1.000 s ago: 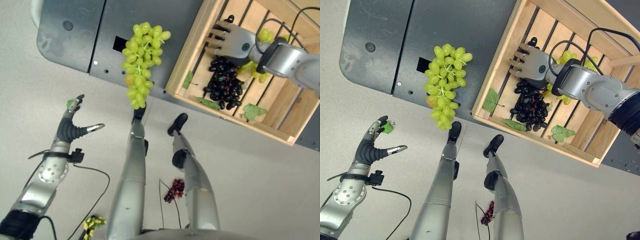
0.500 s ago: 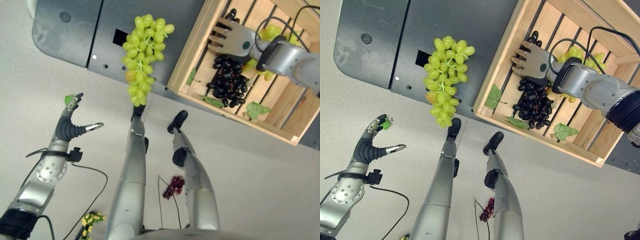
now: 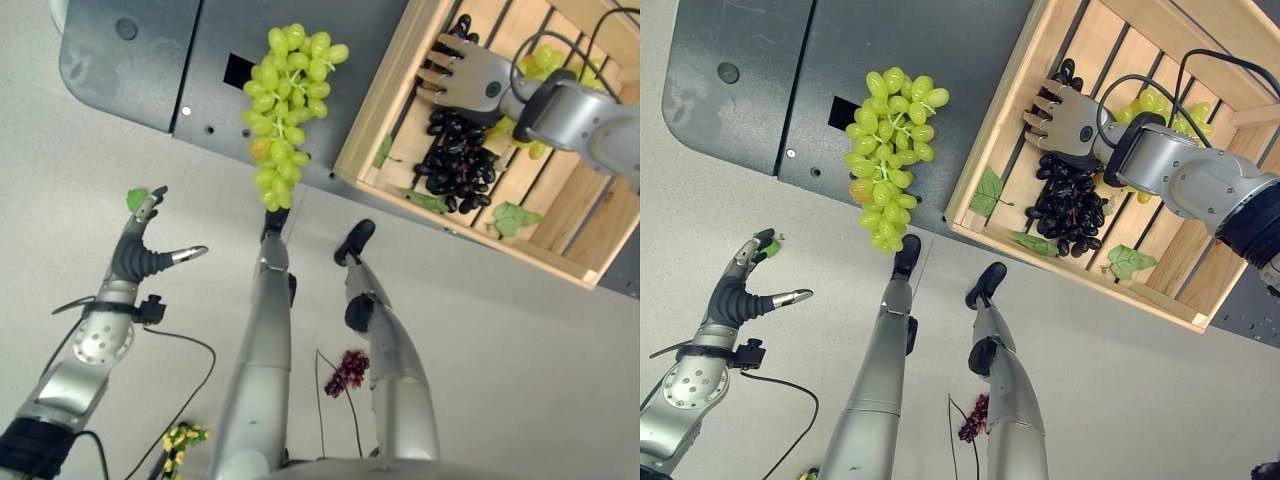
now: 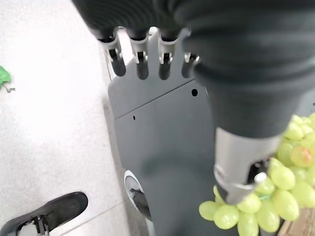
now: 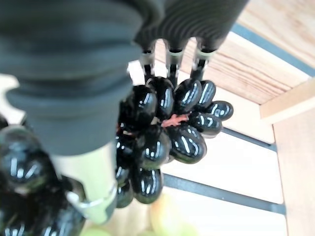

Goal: Pick up the fruits from the basket on one side to the basket on the other side

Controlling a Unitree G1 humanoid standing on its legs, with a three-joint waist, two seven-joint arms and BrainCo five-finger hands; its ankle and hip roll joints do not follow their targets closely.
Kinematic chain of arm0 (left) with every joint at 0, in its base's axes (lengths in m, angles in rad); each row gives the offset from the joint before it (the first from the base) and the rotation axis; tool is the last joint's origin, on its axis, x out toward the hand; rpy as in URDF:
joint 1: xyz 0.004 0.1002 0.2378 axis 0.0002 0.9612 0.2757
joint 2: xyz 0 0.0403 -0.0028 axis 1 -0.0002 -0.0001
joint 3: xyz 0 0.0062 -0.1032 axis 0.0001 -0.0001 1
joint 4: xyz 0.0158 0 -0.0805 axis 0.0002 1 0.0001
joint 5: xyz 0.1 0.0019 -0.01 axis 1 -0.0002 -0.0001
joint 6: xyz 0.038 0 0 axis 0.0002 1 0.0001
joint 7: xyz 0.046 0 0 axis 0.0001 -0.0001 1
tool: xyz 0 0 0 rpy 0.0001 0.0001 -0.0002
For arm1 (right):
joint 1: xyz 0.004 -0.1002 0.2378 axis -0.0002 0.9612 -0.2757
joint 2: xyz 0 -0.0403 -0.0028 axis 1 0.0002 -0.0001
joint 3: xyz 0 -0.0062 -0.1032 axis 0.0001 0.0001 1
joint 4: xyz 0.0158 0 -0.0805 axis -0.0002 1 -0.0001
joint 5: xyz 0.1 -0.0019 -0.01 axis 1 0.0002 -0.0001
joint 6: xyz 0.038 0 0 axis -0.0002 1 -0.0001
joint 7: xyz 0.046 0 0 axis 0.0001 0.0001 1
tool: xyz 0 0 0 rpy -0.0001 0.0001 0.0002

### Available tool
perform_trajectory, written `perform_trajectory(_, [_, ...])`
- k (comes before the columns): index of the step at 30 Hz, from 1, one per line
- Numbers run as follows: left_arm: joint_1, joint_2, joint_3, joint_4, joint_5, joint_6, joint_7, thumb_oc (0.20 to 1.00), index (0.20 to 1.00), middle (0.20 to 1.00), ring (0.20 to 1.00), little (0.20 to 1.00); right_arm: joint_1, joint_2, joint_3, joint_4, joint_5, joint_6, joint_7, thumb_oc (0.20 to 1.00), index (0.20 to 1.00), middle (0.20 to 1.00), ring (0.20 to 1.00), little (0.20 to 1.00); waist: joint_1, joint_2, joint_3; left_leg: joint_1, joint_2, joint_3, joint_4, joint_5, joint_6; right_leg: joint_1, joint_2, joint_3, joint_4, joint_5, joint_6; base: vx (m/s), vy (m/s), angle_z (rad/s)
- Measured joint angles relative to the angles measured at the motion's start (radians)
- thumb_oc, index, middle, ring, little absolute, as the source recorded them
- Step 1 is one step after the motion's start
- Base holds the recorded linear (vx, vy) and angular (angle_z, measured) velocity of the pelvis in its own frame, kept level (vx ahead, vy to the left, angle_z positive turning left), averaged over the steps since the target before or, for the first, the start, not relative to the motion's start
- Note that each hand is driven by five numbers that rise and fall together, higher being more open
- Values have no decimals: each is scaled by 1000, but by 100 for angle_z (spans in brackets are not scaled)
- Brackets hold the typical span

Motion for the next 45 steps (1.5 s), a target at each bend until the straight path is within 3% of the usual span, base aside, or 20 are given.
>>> perform_trajectory(3, [0,1,0,0,0,0,1,1000,1000,1000,1000,1000,-2,0,-2,-16,0,0,7,1000,1000,1000,1000,1000,-3,0,0,-1,0,0,0,0,0,0,0,0,0,-1,1,0,0,0])
perform_trajectory(5, [0,0,0,0,0,0,2,1000,1000,1000,1000,1000,-2,0,-5,-14,1,0,9,614,614,614,614,614,-7,0,0,-3,0,0,0,0,0,-2,0,0,-1,-1,1,0,0,0])
perform_trajectory(7, [0,1,1,0,0,0,3,1000,1000,1000,1000,1000,-1,0,-6,-12,0,0,8,529,529,529,529,529,-11,-3,-2,-5,0,0,-1,0,0,-4,0,0,-3,-1,1,0,0,0])
perform_trajectory(8, [0,1,3,0,0,0,5,1000,1000,1000,1000,1000,-1,0,-5,-15,1,-1,10,200,200,200,200,200,-15,-10,-7,-8,1,0,-1,0,-1,-8,1,0,-3,-1,1,0,0,0])
perform_trajectory(13, [-2,3,3,0,0,1,9,1000,1000,1000,1000,1000,13,6,-14,-4,1,-6,5,200,200,200,200,200,-18,-30,-22,-21,2,-2,0,-1,-1,-18,3,0,-4,-1,1,0,0,0])
perform_trajectory(34, [-2,9,7,0,0,0,11,1000,1000,1000,1000,1000,28,45,-24,68,38,0,1,200,200,200,200,200,-10,-31,-22,-19,2,-1,4,0,0,-15,2,3,-2,-1,1,0,0,0])
perform_trajectory(40, [-3,-68,9,-1,-1,-1,22,1000,1000,1000,1000,1000,-37,43,17,-58,264,-6,4,200,200,200,200,200,-25,-28,-21,3,3,30,-5,3,4,-13,-8,18,2,0,1,-10,6,-6])
perform_trajectory(42, [-5,-94,10,-15,-2,-1,23,1000,1000,1000,1000,1000,-9,41,-32,-99,405,-20,-3,200,200,200,200,200,-35,-9,-7,23,1,31,-8,3,4,5,-11,20,8,0,-3,-8,5,3])
perform_trajectory(45, [-7,-112,9,-27,-13,-3,23,1000,1000,1000,1000,1000,179,43,-236,-90,630,-30,-15,200,200,200,200,200,-30,-1,-1,52,1,44,-18,2,3,22,-16,25,12,-4,-4,0,0,0])
